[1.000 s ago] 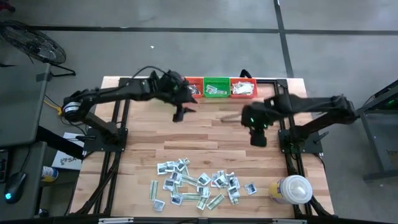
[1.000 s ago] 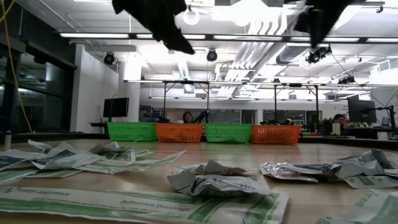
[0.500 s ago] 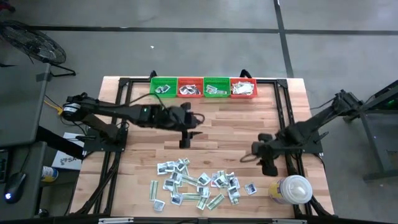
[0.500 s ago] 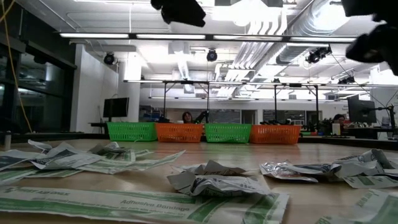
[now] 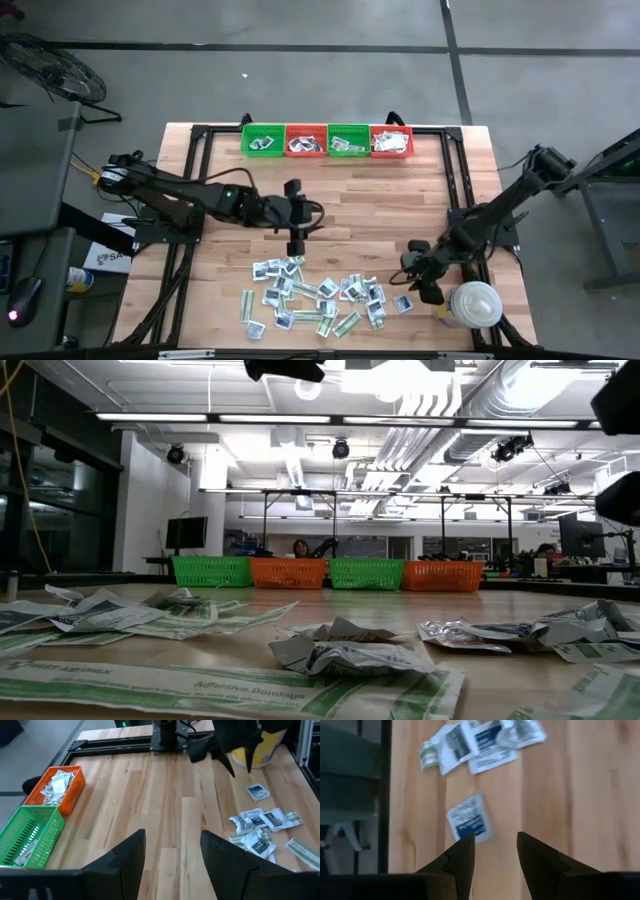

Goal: Pick & Place First Aid Supplies
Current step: Put the blue alcohol pad in the left green bin

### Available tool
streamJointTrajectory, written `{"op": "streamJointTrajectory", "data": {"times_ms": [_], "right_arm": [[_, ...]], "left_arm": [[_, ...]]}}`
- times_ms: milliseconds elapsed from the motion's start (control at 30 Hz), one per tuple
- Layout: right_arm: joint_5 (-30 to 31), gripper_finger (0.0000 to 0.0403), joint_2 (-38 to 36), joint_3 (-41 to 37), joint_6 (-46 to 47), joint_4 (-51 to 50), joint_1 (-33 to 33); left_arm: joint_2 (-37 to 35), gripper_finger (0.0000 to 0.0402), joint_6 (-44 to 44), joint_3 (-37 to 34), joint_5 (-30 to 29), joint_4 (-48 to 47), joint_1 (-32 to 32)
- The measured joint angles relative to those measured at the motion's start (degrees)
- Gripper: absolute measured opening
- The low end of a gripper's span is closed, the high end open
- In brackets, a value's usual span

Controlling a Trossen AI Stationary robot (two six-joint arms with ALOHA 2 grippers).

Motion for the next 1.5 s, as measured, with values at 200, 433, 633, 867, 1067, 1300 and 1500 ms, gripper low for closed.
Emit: {"op": "streamJointTrajectory", "data": {"times_ms": [200, 433, 633, 867, 1067, 1300, 1500], "right_arm": [[-1.8, 0.0140, 6.7, -0.1, -0.6, 5.6, 0.9], [-3.4, 0.0140, 12.6, -0.2, -0.1, 8.6, 0.9], [-5.5, 0.0140, 15.3, -0.1, 0.1, 13.1, 0.9], [-5.8, 0.0127, 16.8, 0.0, 0.9, 15.0, 0.9], [-5.3, 0.0059, 16.9, 0.0, 1.2, 14.7, 2.0], [-6.6, 0.0004, 17.0, -0.1, 1.4, 14.4, 3.4], [-5.3, 0.0001, 16.5, -0.1, 2.6, 14.2, 3.4]], "left_arm": [[0.0, 0.0186, -0.1, 0.0, -0.3, 0.0, -0.4], [0.0, 0.0186, 0.2, 0.0, -0.3, -0.1, -0.3], [0.0, 0.0186, 0.3, 0.0, -0.3, -1.0, -0.3], [0.0, 0.0186, 0.9, 0.0, -0.3, -1.4, -0.3], [0.0, 0.0186, 1.4, 0.0, -0.1, -1.4, -0.3], [0.0, 0.0186, 1.4, 0.0, -0.1, -2.1, -0.3], [0.0, 0.0186, 1.4, 0.0, -0.1, -2.3, -0.3]]}}
